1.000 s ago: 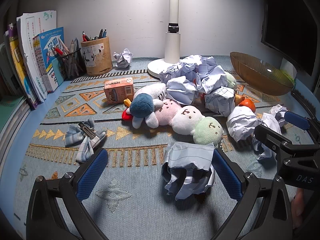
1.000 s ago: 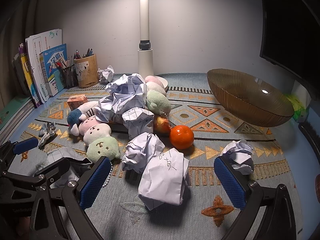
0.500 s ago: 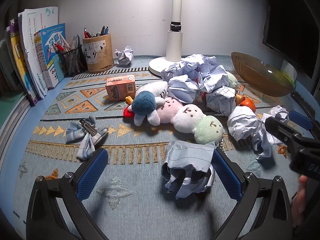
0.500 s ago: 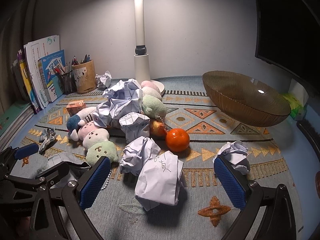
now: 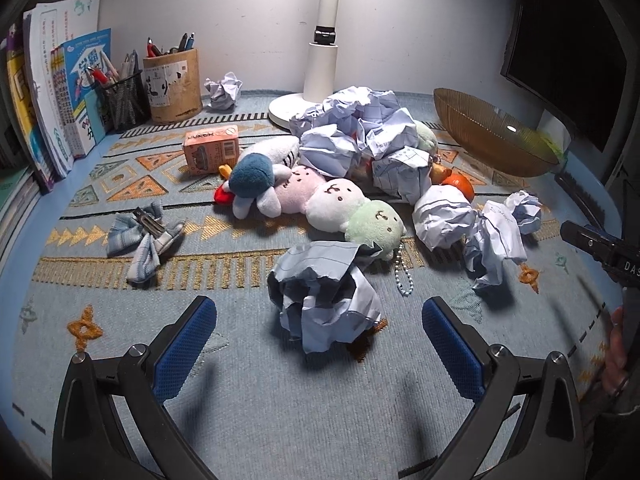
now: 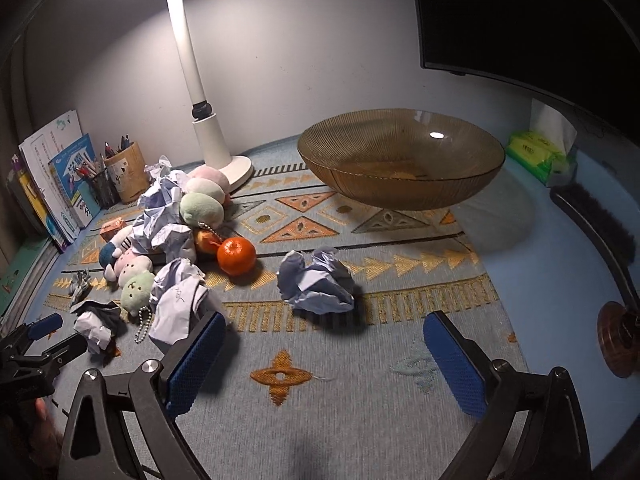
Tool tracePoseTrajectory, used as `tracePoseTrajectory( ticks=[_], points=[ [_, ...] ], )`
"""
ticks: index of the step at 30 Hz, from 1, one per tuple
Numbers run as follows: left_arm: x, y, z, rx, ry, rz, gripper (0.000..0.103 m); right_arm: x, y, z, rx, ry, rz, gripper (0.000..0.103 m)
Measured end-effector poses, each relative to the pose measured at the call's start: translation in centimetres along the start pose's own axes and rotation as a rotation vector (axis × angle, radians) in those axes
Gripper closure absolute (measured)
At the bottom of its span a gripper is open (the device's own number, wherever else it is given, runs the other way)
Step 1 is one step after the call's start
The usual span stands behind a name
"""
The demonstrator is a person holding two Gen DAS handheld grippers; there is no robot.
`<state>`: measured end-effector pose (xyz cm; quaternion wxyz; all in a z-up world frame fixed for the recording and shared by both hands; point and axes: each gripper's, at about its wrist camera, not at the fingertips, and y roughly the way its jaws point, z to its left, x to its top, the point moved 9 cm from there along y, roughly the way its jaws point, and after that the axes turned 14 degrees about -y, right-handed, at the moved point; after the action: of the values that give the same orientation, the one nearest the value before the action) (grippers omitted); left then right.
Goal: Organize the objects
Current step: 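Move the left tool toward the crumpled paper ball in front of it, then grasp crumpled paper balls with the left and right tools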
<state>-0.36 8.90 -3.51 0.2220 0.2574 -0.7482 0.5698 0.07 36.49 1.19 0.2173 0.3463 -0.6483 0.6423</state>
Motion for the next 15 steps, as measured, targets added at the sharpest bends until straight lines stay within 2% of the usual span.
tracePoseTrajectory(
  ticks=[2,3,5,6,7,9,10,11,12,13,15],
  points=[
    [0.1,0.7,-0.1,0.000,-0.007,0.013,0.001,0.0,1.0,0.0,-0.009,-0.013,0.039,0.014],
    [0.2,0.9,-0.1,-0.003,-0.014,0.018,0.001,0.2,1.5,0.2,-0.005,-0.022,0.052,0.014],
    [0.2,1.5,-0.2,0.000,-0.020,0.036,0.008,0.7,2.9,0.4,-0.019,-0.041,0.080,0.014],
    [0.1,1.7,-0.2,0.011,-0.019,0.046,0.023,1.0,3.7,0.4,-0.033,-0.046,0.095,0.014],
    [-0.1,2.0,-0.1,0.028,-0.012,0.057,0.030,1.1,4.5,0.3,-0.035,-0.046,0.112,0.014],
    [-0.3,2.2,-0.2,0.036,-0.009,0.059,0.034,1.4,5.9,0.5,-0.002,-0.028,0.132,0.015],
    [-0.3,2.1,-0.3,0.031,-0.012,0.057,0.051,1.5,6.5,0.6,0.015,-0.020,0.139,0.017],
    [-0.2,2.0,-0.3,0.028,-0.020,0.051,0.058,1.4,7.1,0.9,0.023,-0.021,0.151,0.028],
    [0.0,1.9,-0.3,0.027,-0.031,0.043,0.060,1.3,7.6,1.1,0.026,-0.033,0.165,0.051],
    [0.1,1.6,-0.4,0.026,-0.035,0.032,0.062,1.2,7.8,1.5,0.026,-0.053,0.173,0.050],
    [0.6,0.7,-0.9,0.022,-0.028,-0.004,0.063,1.5,7.2,1.7,0.007,-0.079,0.129,0.052]
  ],
)
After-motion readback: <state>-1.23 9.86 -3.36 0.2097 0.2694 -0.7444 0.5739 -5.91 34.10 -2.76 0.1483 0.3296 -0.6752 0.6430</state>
